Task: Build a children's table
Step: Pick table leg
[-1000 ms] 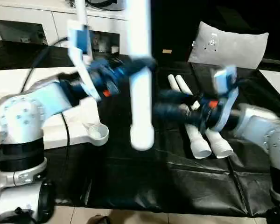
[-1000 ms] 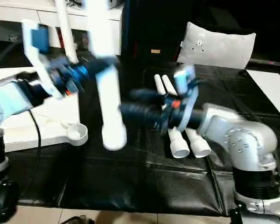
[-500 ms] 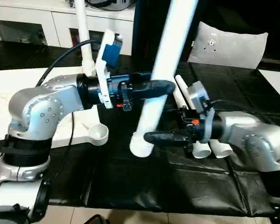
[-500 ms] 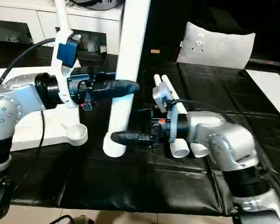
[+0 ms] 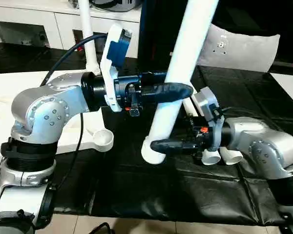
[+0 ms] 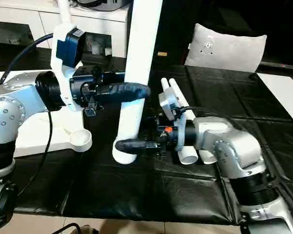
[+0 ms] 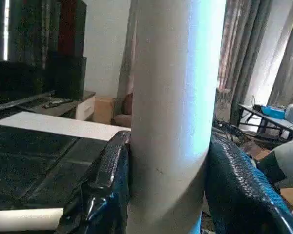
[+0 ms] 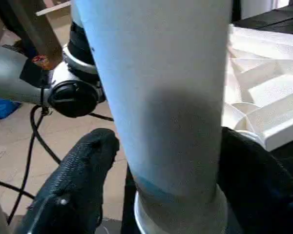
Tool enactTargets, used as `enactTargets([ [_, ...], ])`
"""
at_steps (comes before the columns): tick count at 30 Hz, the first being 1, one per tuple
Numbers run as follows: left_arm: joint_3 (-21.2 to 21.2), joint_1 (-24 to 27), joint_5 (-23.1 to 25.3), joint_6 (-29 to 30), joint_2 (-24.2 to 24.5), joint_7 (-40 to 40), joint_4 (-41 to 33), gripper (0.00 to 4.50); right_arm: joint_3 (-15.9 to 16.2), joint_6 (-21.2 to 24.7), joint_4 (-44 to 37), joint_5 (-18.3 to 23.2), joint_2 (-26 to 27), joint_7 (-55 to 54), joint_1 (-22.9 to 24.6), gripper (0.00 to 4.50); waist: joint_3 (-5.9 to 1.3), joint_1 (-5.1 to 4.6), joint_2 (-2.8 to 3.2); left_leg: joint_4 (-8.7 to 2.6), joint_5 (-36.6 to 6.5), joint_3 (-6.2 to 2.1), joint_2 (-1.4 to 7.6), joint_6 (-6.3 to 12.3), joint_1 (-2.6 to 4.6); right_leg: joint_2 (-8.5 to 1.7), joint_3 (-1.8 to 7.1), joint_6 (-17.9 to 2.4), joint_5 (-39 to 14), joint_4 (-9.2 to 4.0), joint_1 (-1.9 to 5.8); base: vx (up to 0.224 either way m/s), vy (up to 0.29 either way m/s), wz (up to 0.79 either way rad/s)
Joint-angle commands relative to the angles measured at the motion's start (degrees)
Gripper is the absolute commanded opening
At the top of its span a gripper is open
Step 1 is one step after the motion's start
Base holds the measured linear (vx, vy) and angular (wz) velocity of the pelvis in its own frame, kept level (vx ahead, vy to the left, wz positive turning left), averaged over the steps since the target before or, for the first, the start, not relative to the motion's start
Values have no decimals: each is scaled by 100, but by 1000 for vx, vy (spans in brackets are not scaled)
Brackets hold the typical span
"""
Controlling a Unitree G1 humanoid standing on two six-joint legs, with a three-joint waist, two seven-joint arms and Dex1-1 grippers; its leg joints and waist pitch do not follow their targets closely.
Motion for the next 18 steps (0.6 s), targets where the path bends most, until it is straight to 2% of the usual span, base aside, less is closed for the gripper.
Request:
enactTargets([
  [1,-132,-119,1,-49,-45,-69,-103,180,23,4,63,0,-27,105,-96,314,-427,10,55,-420,-1090,50,134,-251,159,-268,162,-1205,-970,-376,269,0,0,0],
  [6,-169,-127,44,-48,-78,-104,-115,180,76,24,92,-47,-11,150,-112,262,-429,13,59,-418,-1107,49,132,-259,153,-273,161,-1208,-1004,-377,276,0,0,0],
  [9,-205,-133,64,-61,-83,-129,-123,180,102,57,87,-61,-14,186,-107,253,-431,12,57,-419,-1084,50,133,-259,155,-271,160,-1216,-966,-376,277,0,0,0],
  [11,-222,-141,74,-79,-77,-137,-110,180,124,59,84,-80,-28,201,-105,221,-436,10,71,-416,-1084,48,134,-261,162,-264,159,-1226,-908,-370,271,0,0,0],
  [18,-225,-176,150,-82,-142,-42,-54,179,142,64,84,-114,-16,185,-75,207,-437,15,62,-414,-1084,49,133,-257,158,-267,160,-1227,-926,-372,278,0,0,0],
])
